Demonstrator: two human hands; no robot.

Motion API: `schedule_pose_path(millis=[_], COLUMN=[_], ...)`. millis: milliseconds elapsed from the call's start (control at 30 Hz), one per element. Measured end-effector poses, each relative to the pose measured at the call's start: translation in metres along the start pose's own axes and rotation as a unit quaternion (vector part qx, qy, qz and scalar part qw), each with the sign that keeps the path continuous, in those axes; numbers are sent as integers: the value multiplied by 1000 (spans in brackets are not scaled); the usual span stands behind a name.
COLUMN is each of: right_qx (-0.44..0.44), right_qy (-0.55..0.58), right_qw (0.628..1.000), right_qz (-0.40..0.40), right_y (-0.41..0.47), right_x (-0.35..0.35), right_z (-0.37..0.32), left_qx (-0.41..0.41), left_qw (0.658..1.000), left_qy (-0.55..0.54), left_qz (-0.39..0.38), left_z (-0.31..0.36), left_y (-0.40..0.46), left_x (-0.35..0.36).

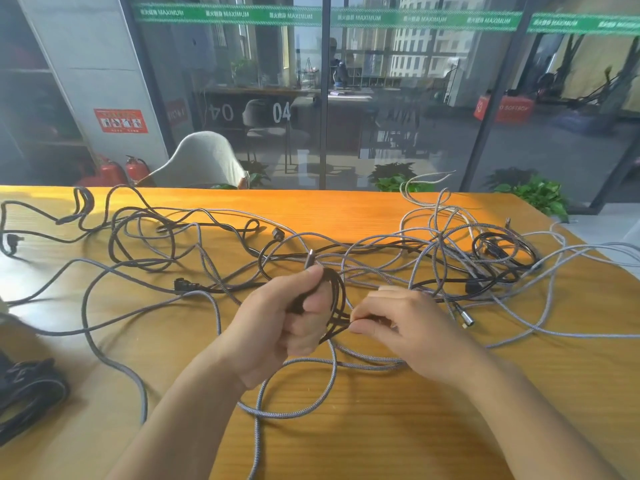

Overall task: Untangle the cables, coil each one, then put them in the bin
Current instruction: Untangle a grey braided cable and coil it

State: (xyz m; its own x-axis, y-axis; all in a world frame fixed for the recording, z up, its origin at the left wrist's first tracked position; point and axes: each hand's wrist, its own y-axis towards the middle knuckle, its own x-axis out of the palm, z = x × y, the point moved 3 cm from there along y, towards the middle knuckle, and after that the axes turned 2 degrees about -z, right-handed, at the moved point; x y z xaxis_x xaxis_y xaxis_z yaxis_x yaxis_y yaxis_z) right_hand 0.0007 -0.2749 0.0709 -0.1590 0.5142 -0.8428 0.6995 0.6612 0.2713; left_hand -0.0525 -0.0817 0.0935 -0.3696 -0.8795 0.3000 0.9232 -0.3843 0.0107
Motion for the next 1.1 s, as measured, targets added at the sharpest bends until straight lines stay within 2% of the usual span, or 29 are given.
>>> schedule_pose_path(millis=[167, 233, 567, 767, 867, 1100], right_qx=[7, 7, 5, 20, 17, -2], right_qy=[-130, -152, -124, -7, 44, 23], right_qw=[979, 970, 946, 961, 966, 986], right_qz=[154, 191, 299, 277, 254, 167], right_y=[-1, -2, -6, -3, -5, -6], right_x=[-17, -23, -23, -12, -13, 5], right_z=[6, 8, -6, -19, -20, -40], left_qx=[-34, -41, -69, -54, -26, 35], left_qw=[996, 994, 982, 968, 965, 964], left_qy=[55, 68, 131, 233, 257, 243], left_qz=[-62, -81, -116, -82, -39, 99], left_z=[-1, -2, -9, -15, -15, -15], left_y=[-2, -3, -1, 5, 8, 10], left_x=[3, 6, 12, 19, 16, 7])
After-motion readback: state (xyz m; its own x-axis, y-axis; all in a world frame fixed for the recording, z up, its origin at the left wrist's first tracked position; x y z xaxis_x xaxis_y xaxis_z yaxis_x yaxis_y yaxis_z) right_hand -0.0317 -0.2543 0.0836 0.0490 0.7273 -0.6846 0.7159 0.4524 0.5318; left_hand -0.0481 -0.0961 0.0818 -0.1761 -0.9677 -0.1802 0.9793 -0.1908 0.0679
